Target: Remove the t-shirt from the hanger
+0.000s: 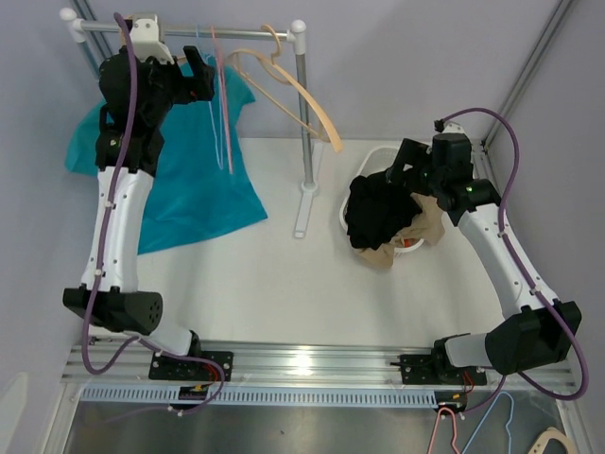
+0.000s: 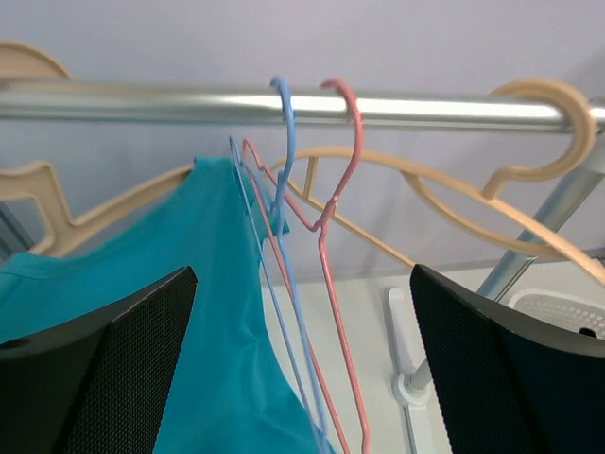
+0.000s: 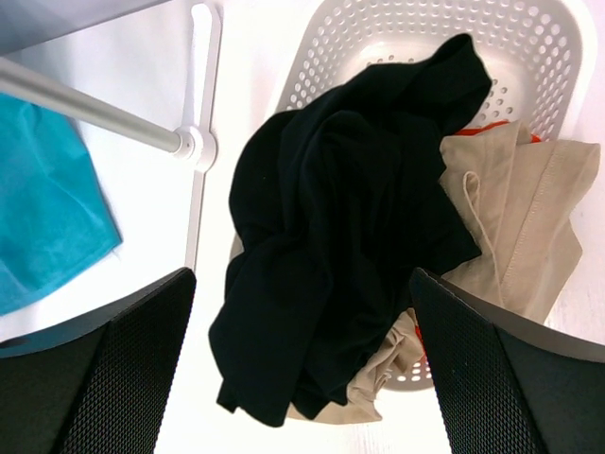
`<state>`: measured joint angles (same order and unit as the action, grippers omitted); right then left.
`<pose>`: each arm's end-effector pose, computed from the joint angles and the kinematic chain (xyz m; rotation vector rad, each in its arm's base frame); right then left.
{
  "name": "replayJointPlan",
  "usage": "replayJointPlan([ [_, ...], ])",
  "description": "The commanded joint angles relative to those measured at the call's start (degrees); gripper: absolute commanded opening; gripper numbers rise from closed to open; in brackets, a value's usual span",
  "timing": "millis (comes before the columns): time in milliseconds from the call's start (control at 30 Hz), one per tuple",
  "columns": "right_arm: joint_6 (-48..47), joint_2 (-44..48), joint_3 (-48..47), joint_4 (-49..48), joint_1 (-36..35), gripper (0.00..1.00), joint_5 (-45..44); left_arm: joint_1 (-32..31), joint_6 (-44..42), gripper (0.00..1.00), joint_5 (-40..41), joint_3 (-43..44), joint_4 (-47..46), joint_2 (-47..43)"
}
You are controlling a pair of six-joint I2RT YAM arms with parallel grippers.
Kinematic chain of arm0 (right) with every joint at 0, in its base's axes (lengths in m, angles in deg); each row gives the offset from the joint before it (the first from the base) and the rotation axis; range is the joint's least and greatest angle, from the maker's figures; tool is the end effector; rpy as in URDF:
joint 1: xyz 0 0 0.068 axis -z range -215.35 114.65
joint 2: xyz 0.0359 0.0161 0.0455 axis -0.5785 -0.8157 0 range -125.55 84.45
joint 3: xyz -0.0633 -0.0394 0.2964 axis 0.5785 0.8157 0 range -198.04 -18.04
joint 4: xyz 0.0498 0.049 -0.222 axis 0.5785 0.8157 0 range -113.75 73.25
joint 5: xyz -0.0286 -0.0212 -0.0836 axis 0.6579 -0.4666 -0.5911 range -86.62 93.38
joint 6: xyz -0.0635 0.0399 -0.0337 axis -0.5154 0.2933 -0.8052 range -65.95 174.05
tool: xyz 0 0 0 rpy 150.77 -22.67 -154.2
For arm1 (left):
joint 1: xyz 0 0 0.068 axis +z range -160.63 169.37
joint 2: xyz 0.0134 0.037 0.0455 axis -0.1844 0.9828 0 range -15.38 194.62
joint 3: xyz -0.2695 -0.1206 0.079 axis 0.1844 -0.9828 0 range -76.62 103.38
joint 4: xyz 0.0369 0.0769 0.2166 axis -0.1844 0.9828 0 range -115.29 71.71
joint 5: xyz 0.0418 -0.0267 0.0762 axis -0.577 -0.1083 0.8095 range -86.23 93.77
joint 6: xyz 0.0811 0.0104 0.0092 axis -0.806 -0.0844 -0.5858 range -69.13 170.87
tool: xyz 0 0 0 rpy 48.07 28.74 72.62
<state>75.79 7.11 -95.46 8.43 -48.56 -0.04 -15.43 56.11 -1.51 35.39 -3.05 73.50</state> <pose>0.2851 0.0627 0.3871 0.1946 2.1353 0.2951 0.3312 -0.0346 0.5528 0.0670 1.5576 -0.2098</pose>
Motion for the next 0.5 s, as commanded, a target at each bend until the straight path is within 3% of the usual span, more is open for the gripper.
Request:
replayJointPlan([
  [0,-0.9,0.8,-1.9,-0.2,-0.2,1.00,2.3,1.1,-2.8,1.00,-1.5,1.8,2.3,-2.5],
  [100,-0.9,0.9,-2.1,-0.3,-0.4,0.99,2.7,4.6,0.5,1.00,-6.0,1.2,2.4,-3.6],
  [133,-0.8,0.9,-2.0,-0.3,-0.5,0.99,4.4,9.8,2.3,0.99,-8.8,1.2,2.1,-3.6],
  [233,-0.7,0.9,-2.0,0.0,-0.9,1.00,5.4,17.0,9.3,1.00,-17.7,0.9,0.2,-2.9],
  [467,-0.7,0.4,-2.7,0.6,-2.1,1.00,5.9,19.7,9.3,0.99,-18.0,6.6,1.9,5.5],
])
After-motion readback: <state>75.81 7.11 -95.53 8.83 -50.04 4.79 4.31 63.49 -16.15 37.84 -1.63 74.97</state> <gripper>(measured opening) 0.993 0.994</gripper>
